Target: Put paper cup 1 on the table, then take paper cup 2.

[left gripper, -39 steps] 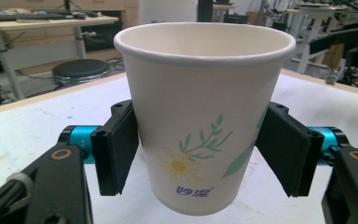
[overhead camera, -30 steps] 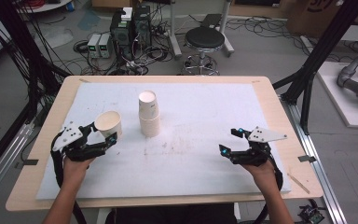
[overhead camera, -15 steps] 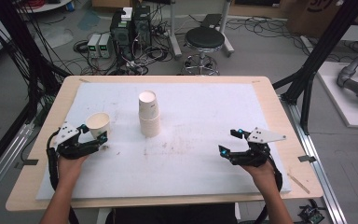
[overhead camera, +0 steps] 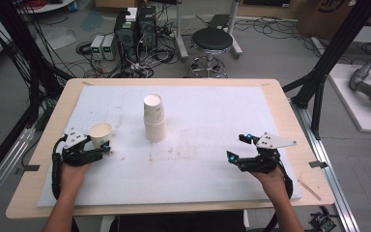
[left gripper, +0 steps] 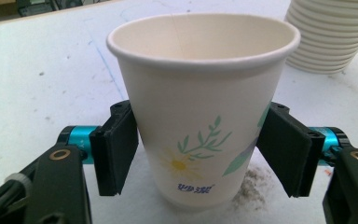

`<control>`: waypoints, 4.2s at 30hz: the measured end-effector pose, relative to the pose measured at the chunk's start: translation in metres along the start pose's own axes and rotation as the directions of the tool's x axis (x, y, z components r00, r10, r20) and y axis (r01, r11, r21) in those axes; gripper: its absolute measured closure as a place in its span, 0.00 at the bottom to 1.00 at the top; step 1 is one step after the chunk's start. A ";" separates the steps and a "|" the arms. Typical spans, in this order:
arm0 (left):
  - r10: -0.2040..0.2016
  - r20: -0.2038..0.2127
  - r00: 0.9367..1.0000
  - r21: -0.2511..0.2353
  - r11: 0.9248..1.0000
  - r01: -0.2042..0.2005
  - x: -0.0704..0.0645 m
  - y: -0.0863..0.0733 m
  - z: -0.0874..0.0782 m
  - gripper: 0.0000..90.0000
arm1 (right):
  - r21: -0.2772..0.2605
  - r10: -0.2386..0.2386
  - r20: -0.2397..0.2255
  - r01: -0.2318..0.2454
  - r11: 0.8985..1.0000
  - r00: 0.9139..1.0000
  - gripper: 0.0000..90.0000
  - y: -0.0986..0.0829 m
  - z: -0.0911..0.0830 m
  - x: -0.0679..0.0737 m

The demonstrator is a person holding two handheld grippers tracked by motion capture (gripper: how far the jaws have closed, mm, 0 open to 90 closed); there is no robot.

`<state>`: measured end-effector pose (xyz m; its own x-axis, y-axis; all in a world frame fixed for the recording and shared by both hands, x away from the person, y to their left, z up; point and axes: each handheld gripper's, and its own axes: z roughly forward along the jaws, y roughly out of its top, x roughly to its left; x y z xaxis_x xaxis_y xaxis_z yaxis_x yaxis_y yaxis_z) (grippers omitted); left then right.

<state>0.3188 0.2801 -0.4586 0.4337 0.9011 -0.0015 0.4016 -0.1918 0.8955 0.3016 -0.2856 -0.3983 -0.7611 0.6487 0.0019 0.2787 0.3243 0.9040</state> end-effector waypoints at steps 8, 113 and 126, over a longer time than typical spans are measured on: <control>-0.030 0.000 1.000 0.047 0.998 0.030 -0.001 -0.004 -0.005 0.33 | -0.004 -0.004 -0.002 0.004 1.000 1.000 0.23 0.001 -0.001 -0.001; 0.087 0.373 0.924 -0.288 0.957 0.026 -0.068 0.096 -0.011 0.18 | 0.009 0.002 0.045 -0.002 1.000 0.999 0.23 0.006 -0.009 0.000; 0.088 0.347 0.934 -0.228 0.974 -0.007 -0.068 0.129 0.010 0.18 | 0.000 0.005 0.057 -0.005 1.000 0.998 0.23 0.004 -0.016 0.001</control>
<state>0.3491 0.1902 -0.3477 0.7202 0.6895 -0.0769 0.2040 -0.1045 0.9734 0.2923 -0.2949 -0.3876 -0.7248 0.6887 -0.0178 0.2825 0.3207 0.9041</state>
